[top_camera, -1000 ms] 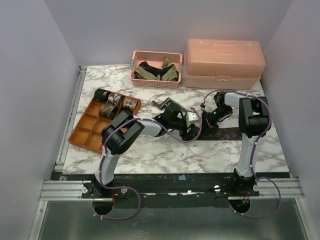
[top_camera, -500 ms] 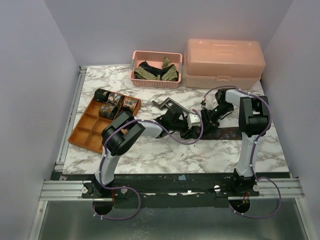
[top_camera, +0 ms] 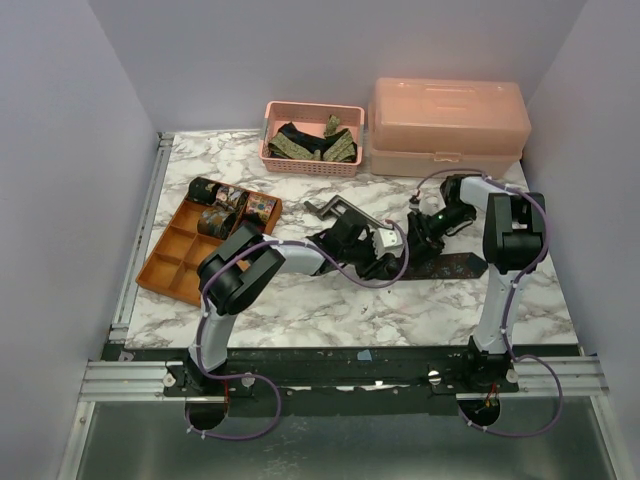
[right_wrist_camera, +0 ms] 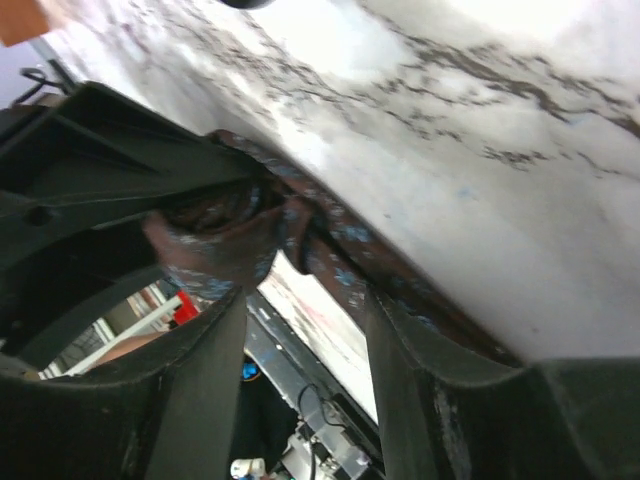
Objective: Roll the ties
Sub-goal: Roll the tie at the center of the board.
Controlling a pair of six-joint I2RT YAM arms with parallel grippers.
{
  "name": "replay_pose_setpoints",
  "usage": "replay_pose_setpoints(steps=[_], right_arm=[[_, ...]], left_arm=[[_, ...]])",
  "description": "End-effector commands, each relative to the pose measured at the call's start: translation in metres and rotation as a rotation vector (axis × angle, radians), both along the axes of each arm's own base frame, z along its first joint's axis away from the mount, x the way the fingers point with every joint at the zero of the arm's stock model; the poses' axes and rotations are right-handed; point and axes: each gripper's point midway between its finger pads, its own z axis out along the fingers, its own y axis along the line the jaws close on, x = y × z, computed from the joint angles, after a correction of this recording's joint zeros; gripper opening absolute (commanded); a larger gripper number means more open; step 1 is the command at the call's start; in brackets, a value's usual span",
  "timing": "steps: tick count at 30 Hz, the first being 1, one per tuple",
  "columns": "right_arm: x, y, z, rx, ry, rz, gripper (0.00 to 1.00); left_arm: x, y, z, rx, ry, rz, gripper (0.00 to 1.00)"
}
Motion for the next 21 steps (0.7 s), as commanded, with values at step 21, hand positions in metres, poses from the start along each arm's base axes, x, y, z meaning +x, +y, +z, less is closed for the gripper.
replay_pose_setpoints(steps=[21], right_arm=[[-0.009, 0.037, -0.004, 0.029, 0.024, 0.066, 0.32]], left_arm=[[-0.023, 0.039, -0.071, 0.317, 0.098, 0.070, 0.21]])
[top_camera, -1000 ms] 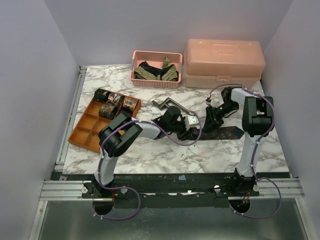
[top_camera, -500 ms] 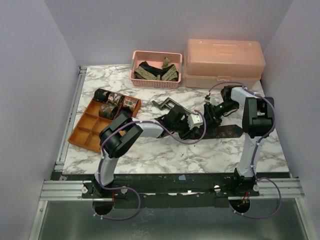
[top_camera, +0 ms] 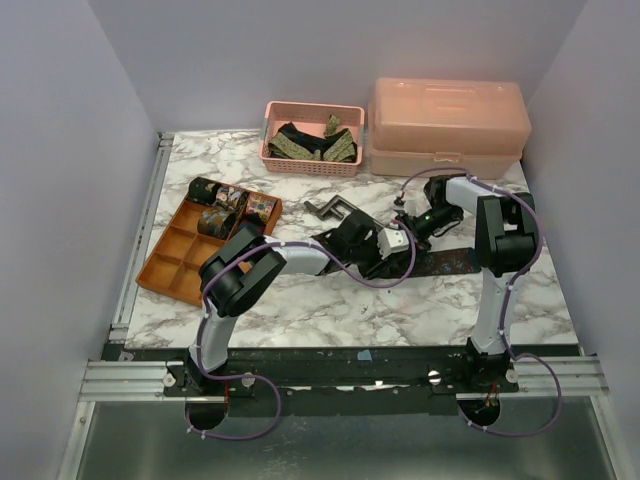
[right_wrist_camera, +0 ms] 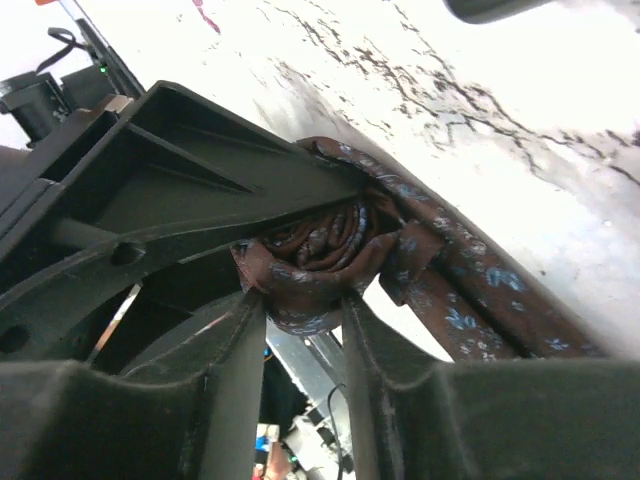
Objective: Roll the ties
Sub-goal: Roll the tie at the center of the board.
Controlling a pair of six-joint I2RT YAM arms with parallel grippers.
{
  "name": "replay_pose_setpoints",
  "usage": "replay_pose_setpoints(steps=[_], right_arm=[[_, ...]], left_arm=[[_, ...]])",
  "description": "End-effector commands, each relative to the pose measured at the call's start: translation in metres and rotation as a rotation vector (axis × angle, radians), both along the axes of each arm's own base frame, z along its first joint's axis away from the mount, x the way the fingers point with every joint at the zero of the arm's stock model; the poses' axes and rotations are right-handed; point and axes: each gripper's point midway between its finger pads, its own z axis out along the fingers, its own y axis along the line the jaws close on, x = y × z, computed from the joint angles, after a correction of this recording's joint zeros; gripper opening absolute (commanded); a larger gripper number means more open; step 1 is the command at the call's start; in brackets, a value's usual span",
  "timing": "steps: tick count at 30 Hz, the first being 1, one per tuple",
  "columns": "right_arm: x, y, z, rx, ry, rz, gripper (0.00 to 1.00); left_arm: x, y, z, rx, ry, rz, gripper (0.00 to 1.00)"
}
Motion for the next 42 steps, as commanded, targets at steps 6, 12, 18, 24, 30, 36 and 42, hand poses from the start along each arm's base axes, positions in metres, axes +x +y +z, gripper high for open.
replay_pose_setpoints(steps=[6, 12, 18, 24, 30, 36, 42], right_arm=[[0.004, -0.023, -0.048, -0.159, 0.018, -0.005, 0.00], [0.012, -0.043, -0.069, -0.182, 0.003, -0.019, 0.00], [0.026, -0.045, -0.081, -0.171, -0.013, -0.017, 0.00], [0.022, -0.047, -0.091, -0.172, -0.008, 0.009, 0.00], [0.023, -0.046, -0.089, -0.156, -0.026, 0.022, 0.00], [0.021, -0.029, -0.033, -0.038, -0.028, -0.017, 0.39], [0.015, -0.002, 0.015, 0.099, -0.005, -0.095, 0.66]], left_arm=[[-0.016, 0.026, -0.041, 0.100, 0.112, 0.006, 0.55], [-0.006, 0.001, 0.010, -0.169, 0.026, -0.068, 0.69], [0.002, -0.024, 0.024, -0.286, -0.018, -0.126, 0.69], [0.004, -0.036, 0.015, -0.313, -0.006, -0.152, 0.67], [0.003, -0.022, -0.012, -0.219, 0.040, -0.086, 0.35], [-0.007, 0.016, -0.042, -0.029, 0.053, -0.038, 0.20], [-0.011, 0.027, -0.053, 0.101, 0.072, -0.030, 0.28]])
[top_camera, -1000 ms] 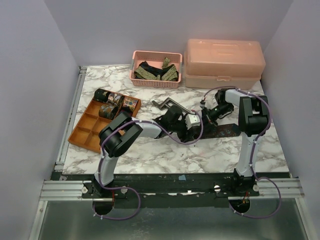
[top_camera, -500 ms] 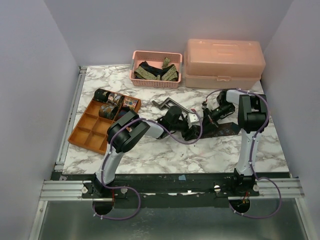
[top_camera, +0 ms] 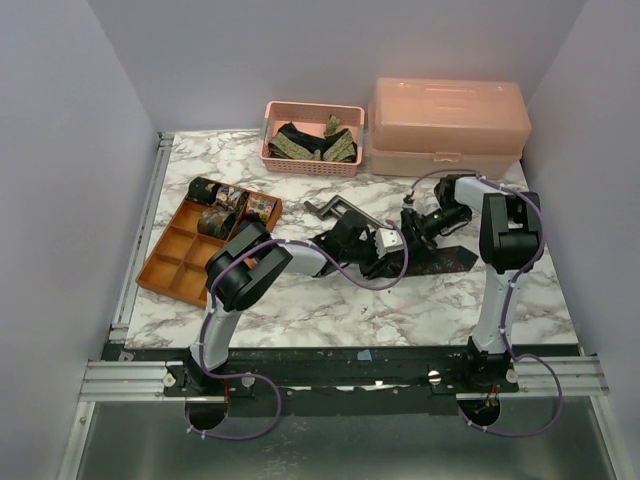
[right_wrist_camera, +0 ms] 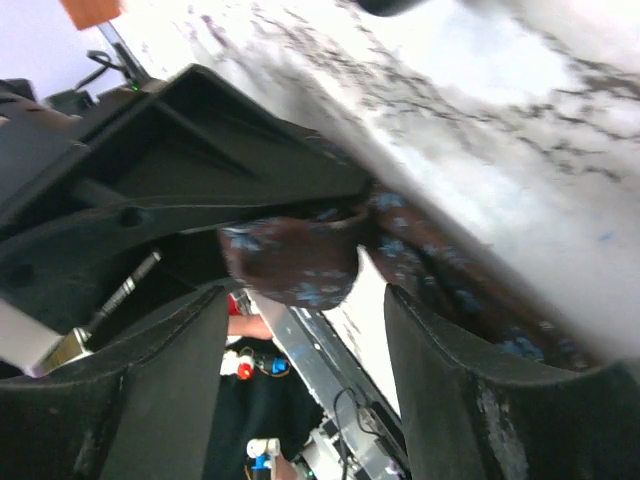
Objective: Roll the ties
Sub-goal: Roll the tie at the center of the board.
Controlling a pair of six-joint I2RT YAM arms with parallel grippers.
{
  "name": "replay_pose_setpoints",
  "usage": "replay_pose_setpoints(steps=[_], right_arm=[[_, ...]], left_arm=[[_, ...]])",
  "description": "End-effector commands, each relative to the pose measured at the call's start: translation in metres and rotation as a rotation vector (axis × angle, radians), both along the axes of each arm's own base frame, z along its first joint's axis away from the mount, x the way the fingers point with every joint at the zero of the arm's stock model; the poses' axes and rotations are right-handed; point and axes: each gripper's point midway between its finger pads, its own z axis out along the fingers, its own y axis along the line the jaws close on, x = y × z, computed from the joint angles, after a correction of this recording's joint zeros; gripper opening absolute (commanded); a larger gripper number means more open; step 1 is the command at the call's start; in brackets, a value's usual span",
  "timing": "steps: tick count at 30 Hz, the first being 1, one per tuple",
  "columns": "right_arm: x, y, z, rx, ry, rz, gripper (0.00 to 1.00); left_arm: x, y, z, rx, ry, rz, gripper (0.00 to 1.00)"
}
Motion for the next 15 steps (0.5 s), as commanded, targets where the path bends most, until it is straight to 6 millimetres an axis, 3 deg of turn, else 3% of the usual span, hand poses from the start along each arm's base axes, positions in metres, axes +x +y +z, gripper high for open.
replay_pose_setpoints(steps=[1, 5, 9, 11, 13, 15], right_arm=[[0.006, 0.022, 0.028, 0.080, -0.069, -0.021, 0.66], [0.002, 0.030, 0.017, 0.052, -0.053, 0.013, 0.57], [-0.003, 0.015, -0.016, -0.081, -0.025, 0.053, 0.46], [0.000, 0.005, -0.029, -0.143, -0.029, 0.062, 0.32], [0.003, -0.001, -0.037, -0.173, -0.023, 0.066, 0.05], [0.006, -0.007, -0.043, -0.202, -0.035, 0.076, 0.00]], left_arm=[[-0.020, 0.038, -0.053, 0.267, 0.085, 0.029, 0.28], [-0.020, 0.034, -0.055, 0.307, 0.094, 0.035, 0.29], [-0.019, 0.031, -0.052, 0.304, 0.103, 0.043, 0.30], [-0.019, 0.029, -0.049, 0.296, 0.108, 0.039, 0.32], [-0.020, 0.026, -0.046, 0.283, 0.111, 0.036, 0.36], [-0.021, 0.023, -0.041, 0.245, 0.123, 0.030, 0.47]])
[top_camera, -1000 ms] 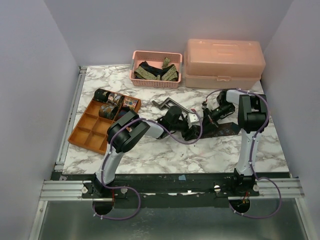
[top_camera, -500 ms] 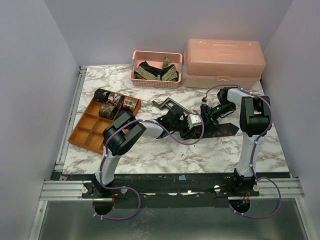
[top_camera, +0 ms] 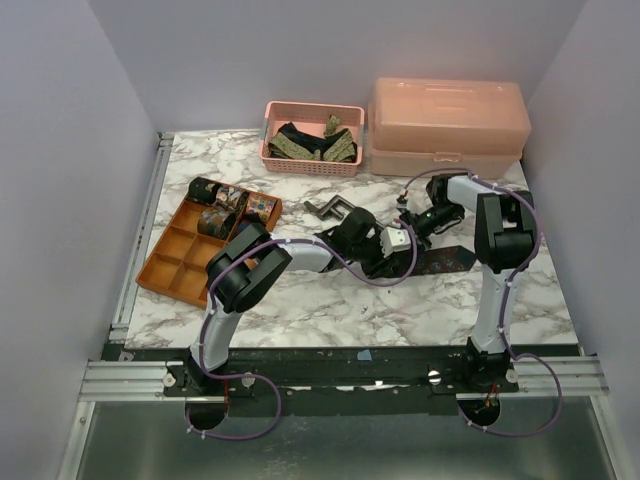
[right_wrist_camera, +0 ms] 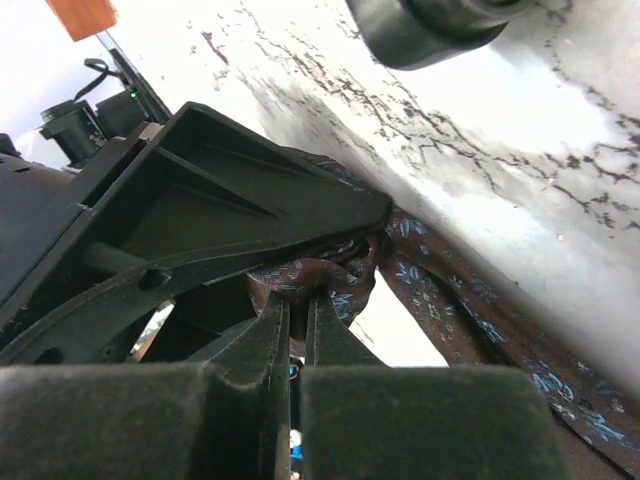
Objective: Roll the ties
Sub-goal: Roll the tie at the center of the board.
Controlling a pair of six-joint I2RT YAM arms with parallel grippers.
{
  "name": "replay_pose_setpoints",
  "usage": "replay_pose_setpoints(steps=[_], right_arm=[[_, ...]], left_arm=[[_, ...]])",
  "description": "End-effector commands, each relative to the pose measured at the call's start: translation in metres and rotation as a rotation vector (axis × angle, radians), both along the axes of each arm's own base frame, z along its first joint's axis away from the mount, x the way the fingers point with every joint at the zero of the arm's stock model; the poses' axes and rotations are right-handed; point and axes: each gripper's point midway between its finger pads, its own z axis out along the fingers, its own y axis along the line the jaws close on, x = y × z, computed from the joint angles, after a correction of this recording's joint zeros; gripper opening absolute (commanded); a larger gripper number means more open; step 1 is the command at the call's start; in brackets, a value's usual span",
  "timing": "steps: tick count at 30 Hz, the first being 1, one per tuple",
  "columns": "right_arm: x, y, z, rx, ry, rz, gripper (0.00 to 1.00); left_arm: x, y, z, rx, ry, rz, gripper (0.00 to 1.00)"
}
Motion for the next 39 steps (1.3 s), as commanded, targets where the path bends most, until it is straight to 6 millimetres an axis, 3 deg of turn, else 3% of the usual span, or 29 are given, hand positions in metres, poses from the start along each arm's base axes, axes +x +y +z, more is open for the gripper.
replay_pose_setpoints(steps=[1, 4, 10, 17, 23, 27, 30, 32, 35, 39], right_arm=[[0.006, -0.026, -0.047, -0.173, -0.040, 0.072, 0.00], [0.012, -0.040, -0.059, -0.197, -0.086, 0.088, 0.00], [0.018, -0.064, -0.082, -0.258, -0.153, 0.113, 0.00], [0.018, -0.067, -0.091, -0.279, -0.175, 0.113, 0.00], [0.015, -0.067, -0.094, -0.282, -0.172, 0.114, 0.00], [0.014, -0.065, -0.091, -0.269, -0.165, 0.113, 0.00], [0.023, -0.063, -0.077, -0.245, -0.162, 0.100, 0.05], [0.031, -0.064, -0.054, -0.211, -0.164, 0.072, 0.21], [0.030, -0.066, -0.015, -0.162, -0.161, 0.041, 0.24], [0.000, -0.057, 0.013, -0.100, -0.105, 0.027, 0.21]], left_arm=[[-0.016, 0.022, -0.033, 0.089, 0.109, 0.026, 0.53], [-0.012, 0.014, -0.014, -0.028, 0.128, 0.022, 0.64], [-0.003, -0.009, 0.020, -0.211, 0.107, -0.006, 0.68], [-0.002, -0.036, 0.026, -0.266, 0.128, -0.031, 0.67], [-0.003, -0.037, 0.005, -0.211, 0.102, -0.037, 0.61], [-0.005, -0.022, -0.011, -0.138, 0.082, -0.026, 0.34], [-0.016, -0.003, -0.019, -0.093, 0.053, -0.040, 0.23], [-0.020, 0.009, -0.027, -0.057, 0.058, -0.027, 0.18], [-0.019, 0.020, -0.038, -0.028, 0.089, 0.024, 0.11], [-0.014, 0.018, -0.043, -0.018, 0.142, 0.085, 0.08]])
